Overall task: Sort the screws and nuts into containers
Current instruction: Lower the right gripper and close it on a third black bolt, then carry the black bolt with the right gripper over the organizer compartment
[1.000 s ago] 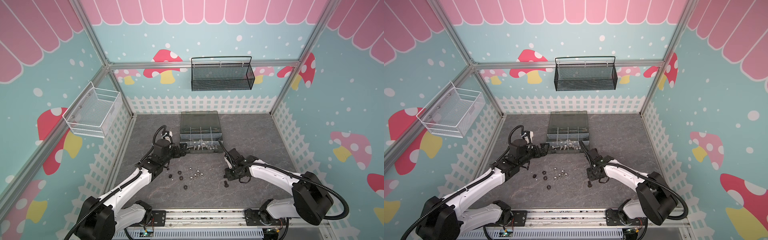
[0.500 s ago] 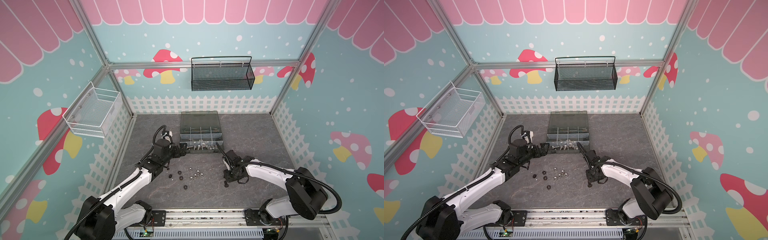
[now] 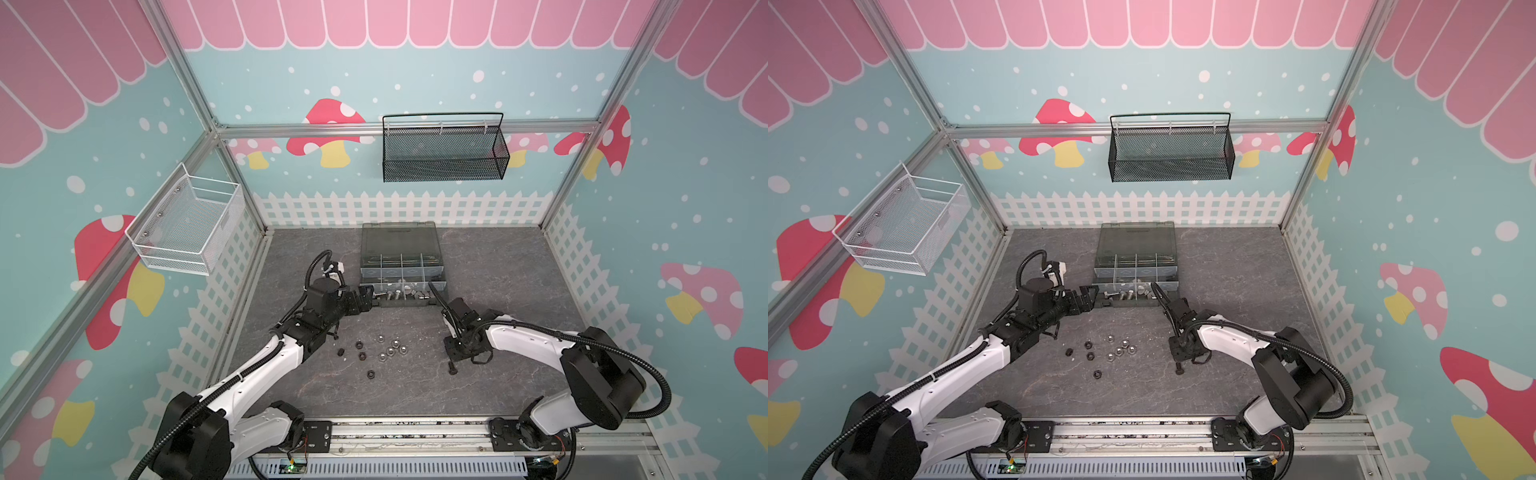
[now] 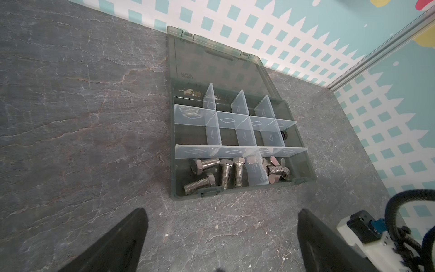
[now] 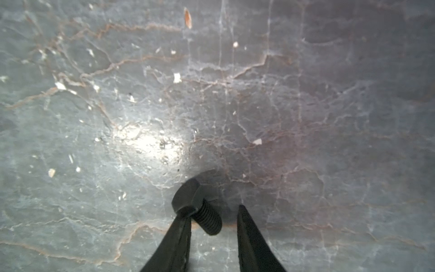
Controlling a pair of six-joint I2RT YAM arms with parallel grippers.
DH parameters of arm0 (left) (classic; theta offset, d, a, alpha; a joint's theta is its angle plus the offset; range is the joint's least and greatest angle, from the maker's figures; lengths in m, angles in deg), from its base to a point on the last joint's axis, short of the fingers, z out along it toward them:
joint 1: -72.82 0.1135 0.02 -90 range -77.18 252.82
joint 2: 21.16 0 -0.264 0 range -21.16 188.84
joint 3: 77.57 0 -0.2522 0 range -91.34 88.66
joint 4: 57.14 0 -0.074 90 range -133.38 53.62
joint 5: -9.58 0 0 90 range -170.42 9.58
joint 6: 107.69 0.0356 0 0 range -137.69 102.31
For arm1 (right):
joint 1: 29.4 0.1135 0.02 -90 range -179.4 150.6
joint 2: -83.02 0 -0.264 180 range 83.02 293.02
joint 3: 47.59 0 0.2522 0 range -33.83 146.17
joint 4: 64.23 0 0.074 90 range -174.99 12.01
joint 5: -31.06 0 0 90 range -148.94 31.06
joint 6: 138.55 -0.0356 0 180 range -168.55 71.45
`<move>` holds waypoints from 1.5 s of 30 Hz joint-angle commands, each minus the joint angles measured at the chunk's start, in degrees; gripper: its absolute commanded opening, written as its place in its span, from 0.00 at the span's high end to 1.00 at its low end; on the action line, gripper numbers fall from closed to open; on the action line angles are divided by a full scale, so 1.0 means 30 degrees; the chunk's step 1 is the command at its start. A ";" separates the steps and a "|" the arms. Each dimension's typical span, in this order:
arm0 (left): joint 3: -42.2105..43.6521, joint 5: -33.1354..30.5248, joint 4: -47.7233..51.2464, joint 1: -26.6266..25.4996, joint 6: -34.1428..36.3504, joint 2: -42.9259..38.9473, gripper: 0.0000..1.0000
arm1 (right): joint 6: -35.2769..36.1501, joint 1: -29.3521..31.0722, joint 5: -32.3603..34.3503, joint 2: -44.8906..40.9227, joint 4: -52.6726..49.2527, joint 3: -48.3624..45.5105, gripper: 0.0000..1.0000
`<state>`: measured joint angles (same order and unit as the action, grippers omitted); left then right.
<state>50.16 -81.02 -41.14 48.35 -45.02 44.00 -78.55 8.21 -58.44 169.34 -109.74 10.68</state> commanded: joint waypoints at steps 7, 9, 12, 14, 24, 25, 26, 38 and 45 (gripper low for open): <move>0.0262 0.0010 -0.0357 0.0116 -0.0411 0.0073 0.00 | 0.0361 0.0127 -0.0132 0.0888 0.0532 0.0397 0.76; 0.0264 0.0023 -0.0349 0.0129 -0.0411 0.0075 0.00 | 0.0390 0.0121 -0.0179 0.0906 0.0592 0.0426 0.80; 0.0265 0.0057 -0.0346 0.0101 -0.0411 0.0104 0.00 | 0.0438 0.0129 -0.0267 0.0938 0.0740 0.0456 0.89; 0.0277 0.0035 -0.0337 0.0156 -0.0425 0.0104 0.00 | 0.0445 0.0122 -0.0374 0.0912 0.0877 0.0456 0.93; 0.0374 0.0055 -0.0372 0.0187 -0.0411 0.0046 0.00 | 0.0413 0.0138 -0.0866 0.0852 0.2090 0.0859 1.00; 0.0411 0.0009 -0.0352 0.0187 -0.0411 0.0031 0.00 | 0.0467 0.0137 -0.0943 0.0872 0.2188 0.0996 1.00; 0.0412 0.0024 -0.0296 0.0212 -0.0411 0.0016 0.00 | 0.0473 0.0129 -0.0947 0.0903 0.2285 0.1108 1.00; 0.0623 0.0024 -0.0424 0.0244 -0.0499 -0.0160 0.00 | 0.0399 0.0139 -0.0379 -0.0275 0.3229 0.2060 1.00; 0.0704 0.0053 -0.0468 0.0238 -0.0587 -0.0280 0.00 | 0.0405 0.0036 0.0382 -0.0685 0.3772 0.3124 1.00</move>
<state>51.67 -81.02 -41.73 48.77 -45.83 44.02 -77.34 8.21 -59.12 168.75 -100.17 17.87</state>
